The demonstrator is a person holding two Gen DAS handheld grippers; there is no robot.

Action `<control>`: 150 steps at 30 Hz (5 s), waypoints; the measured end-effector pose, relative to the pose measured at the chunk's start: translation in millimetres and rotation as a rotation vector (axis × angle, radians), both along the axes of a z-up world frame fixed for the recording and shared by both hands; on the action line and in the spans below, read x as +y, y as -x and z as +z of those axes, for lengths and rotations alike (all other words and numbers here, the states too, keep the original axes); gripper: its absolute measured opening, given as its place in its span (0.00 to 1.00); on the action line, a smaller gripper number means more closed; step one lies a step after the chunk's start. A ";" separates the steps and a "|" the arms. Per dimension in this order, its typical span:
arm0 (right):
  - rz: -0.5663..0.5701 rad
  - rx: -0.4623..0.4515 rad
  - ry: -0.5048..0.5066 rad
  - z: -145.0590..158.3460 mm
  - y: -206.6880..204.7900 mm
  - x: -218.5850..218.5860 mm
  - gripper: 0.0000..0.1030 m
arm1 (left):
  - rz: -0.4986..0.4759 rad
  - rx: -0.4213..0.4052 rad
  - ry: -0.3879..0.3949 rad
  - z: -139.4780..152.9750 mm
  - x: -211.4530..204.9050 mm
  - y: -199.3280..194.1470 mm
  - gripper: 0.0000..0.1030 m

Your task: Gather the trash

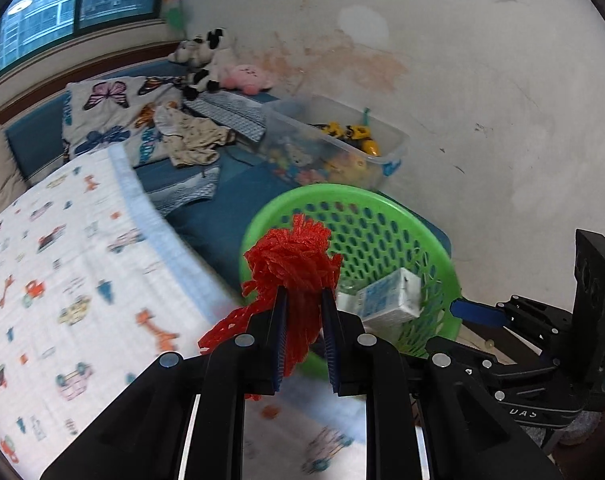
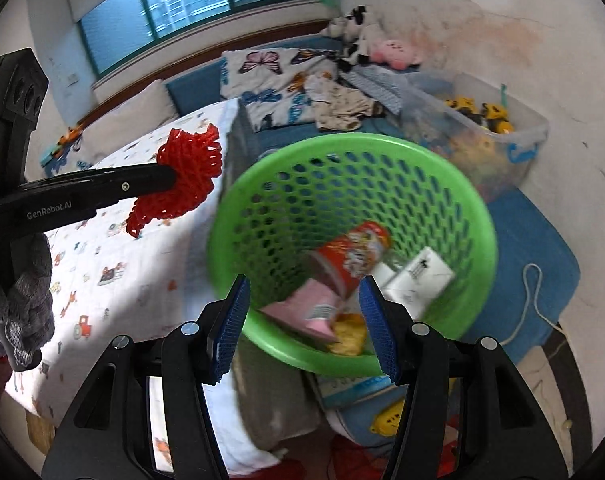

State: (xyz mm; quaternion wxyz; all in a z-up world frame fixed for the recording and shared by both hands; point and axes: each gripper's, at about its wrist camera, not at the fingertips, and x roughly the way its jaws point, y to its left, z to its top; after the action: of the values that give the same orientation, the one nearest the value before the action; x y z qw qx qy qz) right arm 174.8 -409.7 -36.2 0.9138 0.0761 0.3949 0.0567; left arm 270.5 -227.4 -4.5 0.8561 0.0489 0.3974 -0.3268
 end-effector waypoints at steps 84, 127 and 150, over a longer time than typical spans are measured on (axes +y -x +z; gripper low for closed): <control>0.153 -0.066 0.043 30.3 38.6 138.0 0.91 | 0.526 -0.110 -0.004 13.2 210.2 129.6 0.92; 0.214 -0.154 0.036 50.2 62.6 177.1 0.93 | 0.712 -0.295 -0.024 32.5 254.5 205.0 0.92; 0.223 -0.180 0.021 57.6 66.9 180.3 0.95 | 0.765 -0.322 -0.023 37.9 260.7 213.9 0.92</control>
State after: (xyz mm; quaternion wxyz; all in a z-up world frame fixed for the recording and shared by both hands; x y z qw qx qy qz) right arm 107.9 -229.5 21.4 0.9344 0.0169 0.3177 0.1603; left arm 56.5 33.2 33.5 0.9664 -0.0424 0.2515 0.0313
